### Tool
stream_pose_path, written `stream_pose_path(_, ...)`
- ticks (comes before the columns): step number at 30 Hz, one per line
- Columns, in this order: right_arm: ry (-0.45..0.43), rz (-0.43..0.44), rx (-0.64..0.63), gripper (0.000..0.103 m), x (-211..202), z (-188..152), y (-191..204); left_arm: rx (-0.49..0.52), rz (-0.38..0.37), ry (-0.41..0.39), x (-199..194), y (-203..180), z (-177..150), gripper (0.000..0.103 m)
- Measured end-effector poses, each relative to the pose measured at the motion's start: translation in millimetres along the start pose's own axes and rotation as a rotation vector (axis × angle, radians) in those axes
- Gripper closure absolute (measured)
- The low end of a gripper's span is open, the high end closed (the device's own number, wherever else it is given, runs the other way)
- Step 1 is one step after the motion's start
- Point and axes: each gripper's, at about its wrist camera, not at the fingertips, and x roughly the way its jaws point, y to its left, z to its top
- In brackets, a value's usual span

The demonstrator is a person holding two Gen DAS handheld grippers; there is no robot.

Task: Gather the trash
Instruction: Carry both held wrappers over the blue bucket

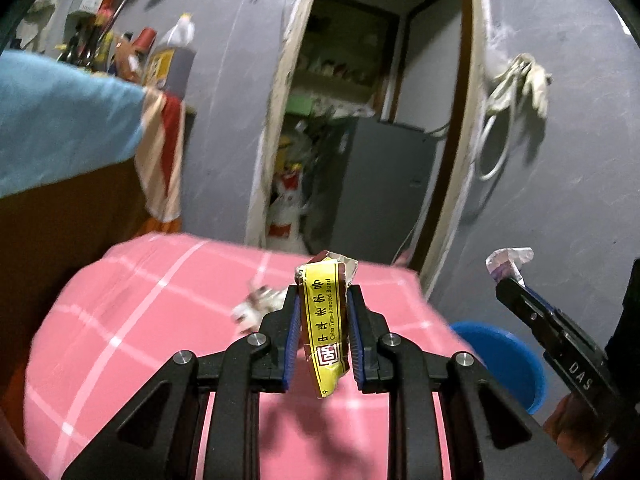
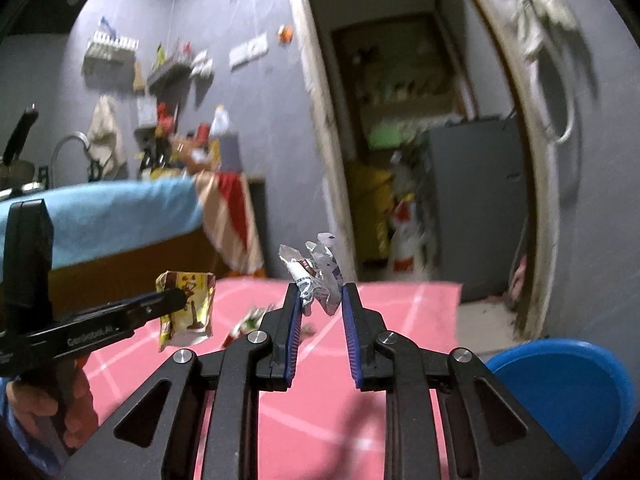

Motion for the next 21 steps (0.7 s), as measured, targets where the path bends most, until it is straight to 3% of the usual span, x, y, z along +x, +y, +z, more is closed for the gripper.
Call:
stream_pose_path(8, -0.151, -0.141, -0.013, 0.083, -43.1, 11.6, -22.8, 0.033, -0.108, -0.063, 4.9, -51.2, 9.0, 0.085)
stream_pose_path(21, -0.170, -0.336, 0.065, 0.083, -77.4, 3.1, -80.9, 0.088, -0.258, 0.009, 47.3, -132.0, 0.4, 0.085)
